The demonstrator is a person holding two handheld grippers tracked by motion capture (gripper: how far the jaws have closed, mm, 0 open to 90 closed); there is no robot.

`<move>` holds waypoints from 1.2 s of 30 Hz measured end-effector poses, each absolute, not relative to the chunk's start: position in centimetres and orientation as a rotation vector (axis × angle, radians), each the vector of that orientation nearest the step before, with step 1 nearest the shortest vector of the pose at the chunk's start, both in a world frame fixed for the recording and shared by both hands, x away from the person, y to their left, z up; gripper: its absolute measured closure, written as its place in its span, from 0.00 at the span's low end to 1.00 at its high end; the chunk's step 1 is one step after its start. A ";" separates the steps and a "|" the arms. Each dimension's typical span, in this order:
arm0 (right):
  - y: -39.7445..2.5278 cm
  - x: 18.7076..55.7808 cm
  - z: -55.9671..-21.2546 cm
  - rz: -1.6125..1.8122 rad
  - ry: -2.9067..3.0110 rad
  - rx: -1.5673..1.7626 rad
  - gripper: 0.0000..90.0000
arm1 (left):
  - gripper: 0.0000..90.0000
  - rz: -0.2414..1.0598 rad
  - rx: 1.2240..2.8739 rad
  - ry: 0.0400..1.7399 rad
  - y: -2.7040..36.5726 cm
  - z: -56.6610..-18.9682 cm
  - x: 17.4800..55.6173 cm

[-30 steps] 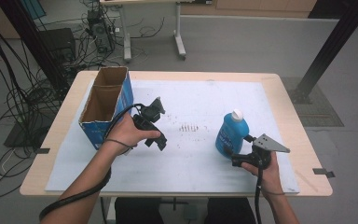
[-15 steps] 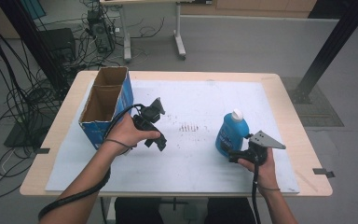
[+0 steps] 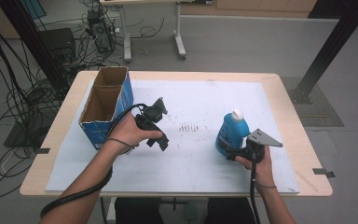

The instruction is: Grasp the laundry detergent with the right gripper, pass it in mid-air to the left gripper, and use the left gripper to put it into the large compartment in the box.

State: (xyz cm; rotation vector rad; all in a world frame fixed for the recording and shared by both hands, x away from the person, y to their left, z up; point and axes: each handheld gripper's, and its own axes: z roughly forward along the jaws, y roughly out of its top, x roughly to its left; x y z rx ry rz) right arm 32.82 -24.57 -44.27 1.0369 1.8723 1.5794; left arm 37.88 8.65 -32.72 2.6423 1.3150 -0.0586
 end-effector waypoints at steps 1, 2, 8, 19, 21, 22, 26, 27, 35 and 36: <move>-24.6 32.8 -44.3 1.586 1.867 1.039 0.07 | 0.12 -0.060 2.646 1.310 8.6 -32.7 37.9; -24.6 32.8 -44.3 1.586 1.868 1.040 0.07 | 0.12 -0.058 2.646 1.308 8.5 -32.6 37.9; -24.6 32.8 -44.3 1.592 1.865 1.037 0.07 | 0.12 -0.055 2.650 1.299 8.3 -32.5 37.9; -24.7 32.7 -44.2 1.595 1.862 1.036 0.07 | 0.12 -0.048 2.652 1.306 8.4 -32.6 37.9; -24.6 32.7 -44.2 1.599 1.863 1.039 0.07 | 0.12 -0.047 2.652 1.307 8.4 -32.6 37.9; -24.6 32.7 -44.3 1.598 1.863 1.041 0.07 | 0.12 -0.046 2.649 1.309 8.4 -32.6 37.9; -24.6 32.7 -44.3 1.599 1.863 1.038 0.07 | 0.12 -0.043 2.649 1.311 8.4 -32.6 38.0; -24.6 32.7 -44.3 1.599 1.863 1.038 0.07 | 0.12 -0.043 2.649 1.311 8.4 -32.6 38.0; -24.6 32.7 -44.3 1.594 1.863 1.039 0.07 | 0.12 -0.038 2.654 1.308 8.3 -32.5 38.0; -24.6 32.7 -44.3 1.596 1.865 1.041 0.07 | 0.12 -0.039 2.656 1.308 8.3 -32.5 38.0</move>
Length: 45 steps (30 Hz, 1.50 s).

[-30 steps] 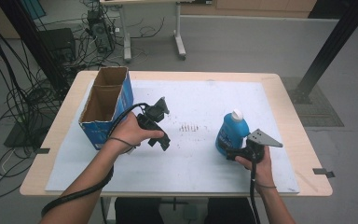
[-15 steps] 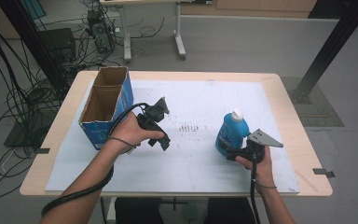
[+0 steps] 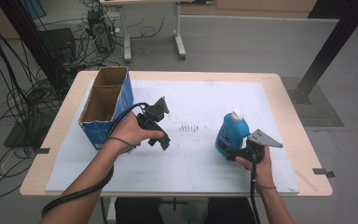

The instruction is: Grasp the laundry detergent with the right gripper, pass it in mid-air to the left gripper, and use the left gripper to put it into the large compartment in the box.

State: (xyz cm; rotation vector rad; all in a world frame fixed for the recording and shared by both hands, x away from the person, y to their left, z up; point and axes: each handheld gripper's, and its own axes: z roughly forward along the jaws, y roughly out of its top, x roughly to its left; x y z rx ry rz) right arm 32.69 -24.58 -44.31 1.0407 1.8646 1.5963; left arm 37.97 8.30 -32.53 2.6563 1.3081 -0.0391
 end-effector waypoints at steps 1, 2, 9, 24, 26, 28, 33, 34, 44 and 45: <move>-24.6 32.7 -44.3 1.596 1.865 1.041 0.07 | 0.12 -0.042 2.653 1.309 8.3 -32.5 37.9; -24.6 32.7 -44.3 1.593 1.864 1.041 0.07 | 0.12 -0.039 2.654 1.306 8.2 -32.5 37.9; -24.6 32.6 -44.3 1.595 1.862 1.042 0.07 | 0.12 -0.039 2.660 1.303 8.2 -32.3 38.0; -24.7 32.6 -44.3 1.596 1.857 1.048 0.07 | 0.12 -0.035 2.655 1.311 8.1 -32.4 38.0; -24.6 32.6 -44.4 1.596 1.858 1.047 0.07 | 0.12 -0.035 2.658 1.308 8.1 -32.4 38.0; -24.6 32.6 -44.4 1.597 1.860 1.044 0.07 | 0.12 -0.037 2.660 1.306 8.1 -32.4 38.0; -24.6 32.6 -44.3 1.593 1.860 1.044 0.07 | 0.12 -0.037 2.657 1.308 8.0 -32.5 38.0; -24.6 32.6 -44.3 1.594 1.860 1.046 0.07 | 0.12 -0.039 2.664 1.304 8.0 -32.5 38.0; -24.7 32.6 -44.3 1.594 1.863 1.043 0.08 | 0.12 -0.040 2.661 1.302 7.8 -32.6 37.9; -24.7 32.6 -44.3 1.596 1.862 1.043 0.08 | 0.12 -0.042 2.660 1.302 7.8 -32.6 37.9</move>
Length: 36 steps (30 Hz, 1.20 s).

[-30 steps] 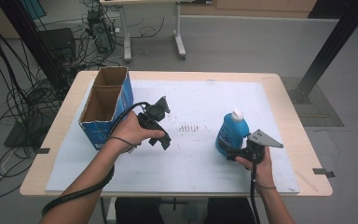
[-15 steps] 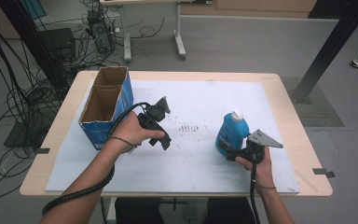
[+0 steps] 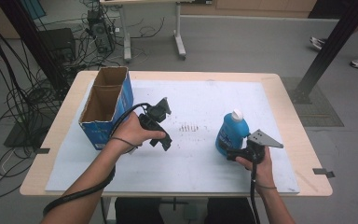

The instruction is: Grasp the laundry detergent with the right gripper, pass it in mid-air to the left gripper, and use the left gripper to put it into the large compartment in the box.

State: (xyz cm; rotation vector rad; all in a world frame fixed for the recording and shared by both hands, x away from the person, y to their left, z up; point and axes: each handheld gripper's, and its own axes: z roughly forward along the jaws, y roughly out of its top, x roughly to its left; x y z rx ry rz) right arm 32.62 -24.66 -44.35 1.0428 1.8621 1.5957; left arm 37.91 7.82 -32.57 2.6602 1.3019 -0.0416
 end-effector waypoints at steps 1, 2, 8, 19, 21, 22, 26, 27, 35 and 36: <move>-24.7 32.6 -44.3 1.594 1.863 1.042 0.08 | 0.12 -0.039 2.661 1.302 7.8 -32.5 37.9; -24.6 32.6 -44.3 1.594 1.864 1.042 0.08 | 0.12 -0.038 2.663 1.301 7.8 -32.5 37.9; -24.7 32.6 -44.4 1.595 1.861 1.043 0.09 | 0.12 -0.039 2.663 1.301 7.9 -32.5 37.9; -24.5 32.6 -44.4 1.596 1.866 1.034 0.14 | 0.12 -0.042 2.662 1.299 7.9 -32.5 37.9; -24.5 32.6 -44.4 1.596 1.864 1.034 0.16 | 0.12 -0.042 2.665 1.299 7.9 -32.5 38.0; -24.5 32.6 -44.4 1.597 1.863 1.036 0.17 | 0.12 -0.044 2.663 1.301 7.9 -32.6 38.0; -24.5 32.6 -44.4 1.597 1.863 1.035 0.21 | 0.12 -0.044 2.661 1.302 8.0 -32.6 37.9; -24.5 32.6 -44.4 1.596 1.860 1.036 0.22 | 0.12 -0.045 2.659 1.307 7.9 -32.6 37.9; -24.4 32.6 -44.4 1.580 1.851 1.026 0.29 | 0.12 -0.047 2.665 1.303 7.9 -32.6 37.9; -24.4 32.6 -44.4 1.582 1.851 1.026 0.29 | 0.12 -0.047 2.665 1.302 7.9 -32.6 37.9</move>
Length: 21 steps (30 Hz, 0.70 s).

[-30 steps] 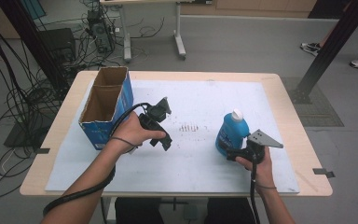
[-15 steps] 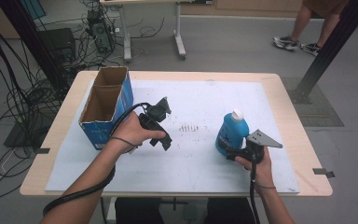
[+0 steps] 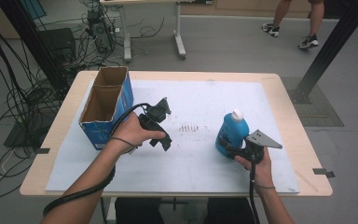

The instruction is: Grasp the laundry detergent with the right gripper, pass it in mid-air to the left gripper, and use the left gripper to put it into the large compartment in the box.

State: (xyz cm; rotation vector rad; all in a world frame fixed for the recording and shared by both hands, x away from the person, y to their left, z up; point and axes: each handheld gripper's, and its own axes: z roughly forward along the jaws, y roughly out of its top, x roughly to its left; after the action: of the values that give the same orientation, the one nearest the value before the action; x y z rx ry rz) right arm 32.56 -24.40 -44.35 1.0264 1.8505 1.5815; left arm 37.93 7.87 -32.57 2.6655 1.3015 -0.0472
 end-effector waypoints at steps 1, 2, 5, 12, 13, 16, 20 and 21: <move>-24.4 32.6 -44.3 1.579 1.850 1.026 0.29 | 0.12 -0.046 2.666 1.300 7.9 -32.5 37.9; -24.4 32.6 -44.4 1.579 1.850 1.025 0.30 | 0.12 -0.045 2.665 1.298 7.8 -32.5 38.0; -24.4 32.5 -44.4 1.577 1.847 1.021 0.34 | 0.12 -0.046 2.663 1.298 7.8 -32.4 38.0; -24.5 32.5 -44.5 1.568 1.847 1.011 0.39 | 0.12 -0.044 2.663 1.299 7.8 -32.4 38.0; -24.5 32.5 -44.5 1.567 1.848 1.011 0.39 | 0.12 -0.048 2.663 1.297 7.8 -32.4 37.9; -24.6 32.4 -44.5 1.568 1.845 1.010 0.41 | 0.12 -0.046 2.662 1.300 7.8 -32.4 37.9; -24.5 32.4 -44.5 1.563 1.845 1.006 0.43 | 0.12 -0.043 2.661 1.300 7.8 -32.3 37.9; -24.5 32.4 -44.5 1.562 1.845 1.002 0.44 | 0.12 -0.044 2.660 1.301 7.8 -32.3 37.9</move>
State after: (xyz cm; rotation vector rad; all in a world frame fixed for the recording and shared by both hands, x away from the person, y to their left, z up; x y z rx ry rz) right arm 32.40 -24.51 -44.51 1.0020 1.8454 1.5617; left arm 37.89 7.82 -32.33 2.6601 1.3007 -0.0445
